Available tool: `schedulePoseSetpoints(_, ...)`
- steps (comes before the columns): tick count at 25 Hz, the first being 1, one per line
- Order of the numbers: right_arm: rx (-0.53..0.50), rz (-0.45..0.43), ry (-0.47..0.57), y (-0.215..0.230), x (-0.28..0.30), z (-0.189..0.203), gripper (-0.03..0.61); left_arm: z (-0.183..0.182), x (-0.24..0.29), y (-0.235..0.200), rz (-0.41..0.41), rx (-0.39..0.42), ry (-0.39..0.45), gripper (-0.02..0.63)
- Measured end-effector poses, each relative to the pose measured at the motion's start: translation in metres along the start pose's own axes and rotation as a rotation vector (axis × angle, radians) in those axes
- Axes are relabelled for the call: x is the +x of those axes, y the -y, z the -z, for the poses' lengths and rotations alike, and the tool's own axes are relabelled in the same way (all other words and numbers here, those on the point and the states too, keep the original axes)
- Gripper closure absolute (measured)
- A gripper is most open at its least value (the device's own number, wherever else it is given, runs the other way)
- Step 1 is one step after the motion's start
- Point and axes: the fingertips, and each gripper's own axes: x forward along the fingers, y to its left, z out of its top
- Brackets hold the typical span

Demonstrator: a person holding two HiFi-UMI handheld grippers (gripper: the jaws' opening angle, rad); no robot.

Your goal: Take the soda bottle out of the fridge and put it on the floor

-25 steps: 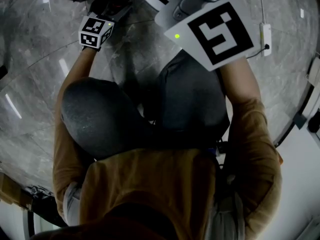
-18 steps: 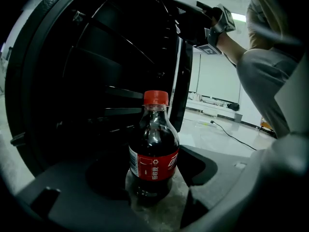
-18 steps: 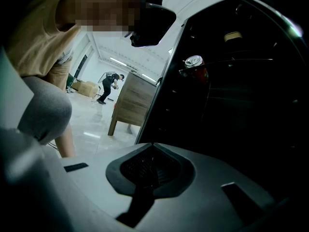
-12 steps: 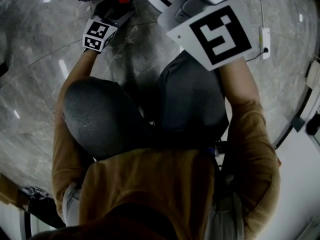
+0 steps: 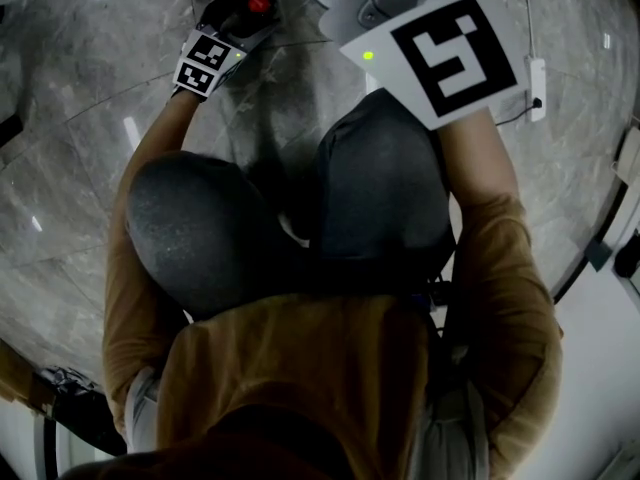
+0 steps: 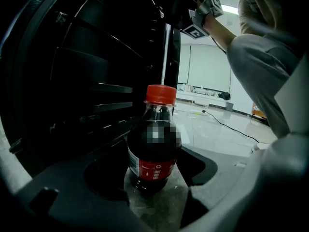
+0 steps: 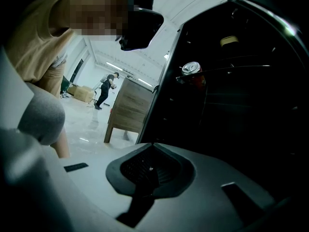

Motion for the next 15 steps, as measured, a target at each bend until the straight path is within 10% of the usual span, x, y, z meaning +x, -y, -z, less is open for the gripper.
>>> schedulePoseSetpoints(15, 0.027, 0.016, -0.007, 0.004, 0.003, 0.005, 0.577, -0.052, -0.041, 0.002, 0.011, -0.079, 0.156, 0.313)
